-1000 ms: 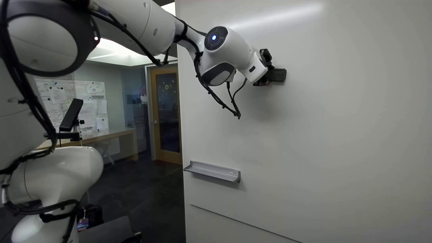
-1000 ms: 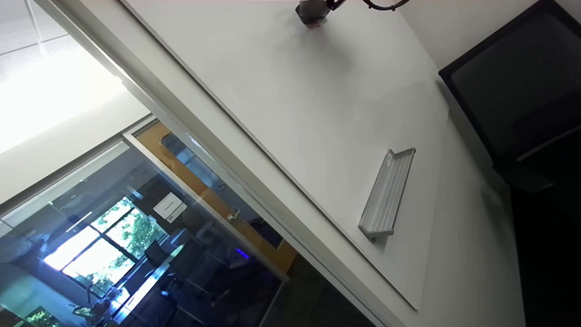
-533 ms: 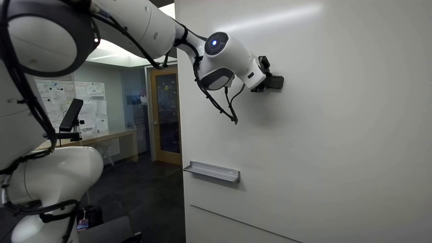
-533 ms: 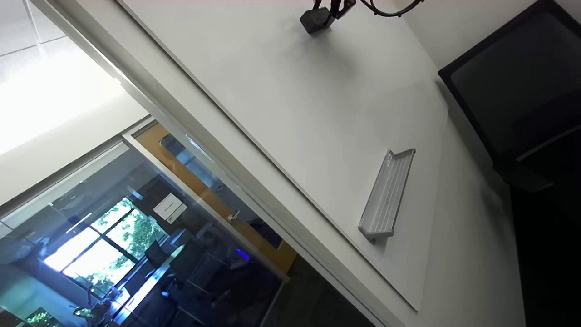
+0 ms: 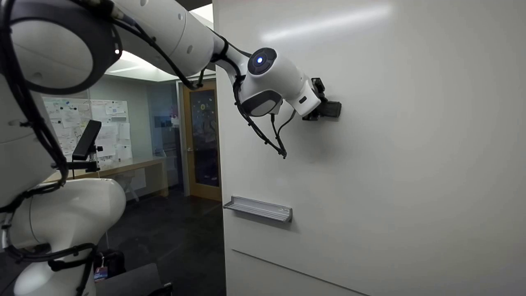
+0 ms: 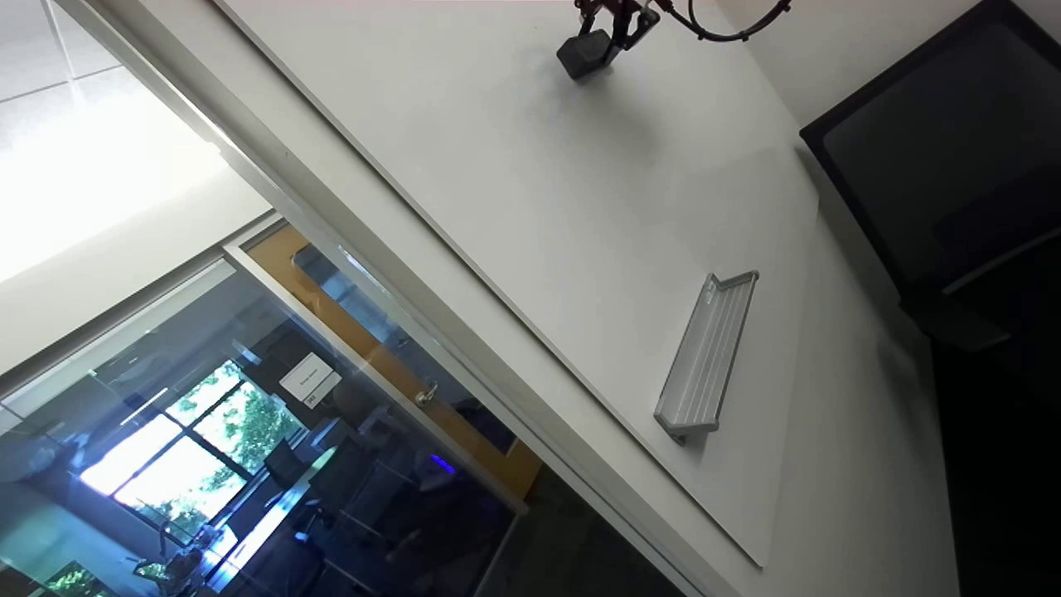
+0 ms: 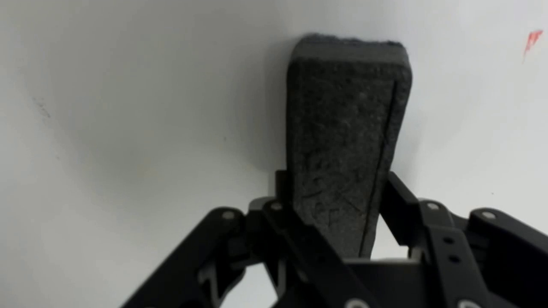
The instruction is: Take the eraser and rub off the contents on the whiteboard
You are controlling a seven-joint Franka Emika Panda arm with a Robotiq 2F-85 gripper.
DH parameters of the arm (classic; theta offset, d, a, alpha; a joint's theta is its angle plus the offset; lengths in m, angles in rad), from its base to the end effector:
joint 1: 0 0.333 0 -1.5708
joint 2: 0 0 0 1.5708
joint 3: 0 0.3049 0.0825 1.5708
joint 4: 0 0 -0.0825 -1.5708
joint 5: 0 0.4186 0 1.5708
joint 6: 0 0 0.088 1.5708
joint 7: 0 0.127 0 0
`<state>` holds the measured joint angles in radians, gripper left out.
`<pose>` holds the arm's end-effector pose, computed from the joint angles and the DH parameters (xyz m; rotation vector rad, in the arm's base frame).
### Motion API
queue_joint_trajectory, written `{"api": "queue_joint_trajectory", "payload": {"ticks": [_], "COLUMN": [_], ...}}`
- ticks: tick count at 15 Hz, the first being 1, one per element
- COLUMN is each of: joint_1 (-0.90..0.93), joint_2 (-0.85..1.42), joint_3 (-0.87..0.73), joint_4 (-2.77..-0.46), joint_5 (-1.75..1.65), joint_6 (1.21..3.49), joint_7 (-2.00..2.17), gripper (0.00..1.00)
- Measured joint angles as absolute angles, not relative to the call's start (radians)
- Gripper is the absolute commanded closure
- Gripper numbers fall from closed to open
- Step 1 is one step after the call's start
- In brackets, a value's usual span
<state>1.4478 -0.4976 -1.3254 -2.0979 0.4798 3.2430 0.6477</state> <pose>0.6207 -0.0688 0.5461 -1.5238 1.2293 -0.8631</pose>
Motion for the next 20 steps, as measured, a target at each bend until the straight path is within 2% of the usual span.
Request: {"api": "queue_joint_trajectory", "payload": {"ticks": [20], "joint_1": [1.452], "joint_2": [-0.614], "joint_3": [-1.209], "joint_4": [-2.086], "joint_5": [0.458], "joint_6": [3.302], "joint_7": [0.427], "gripper": [0.72]}}
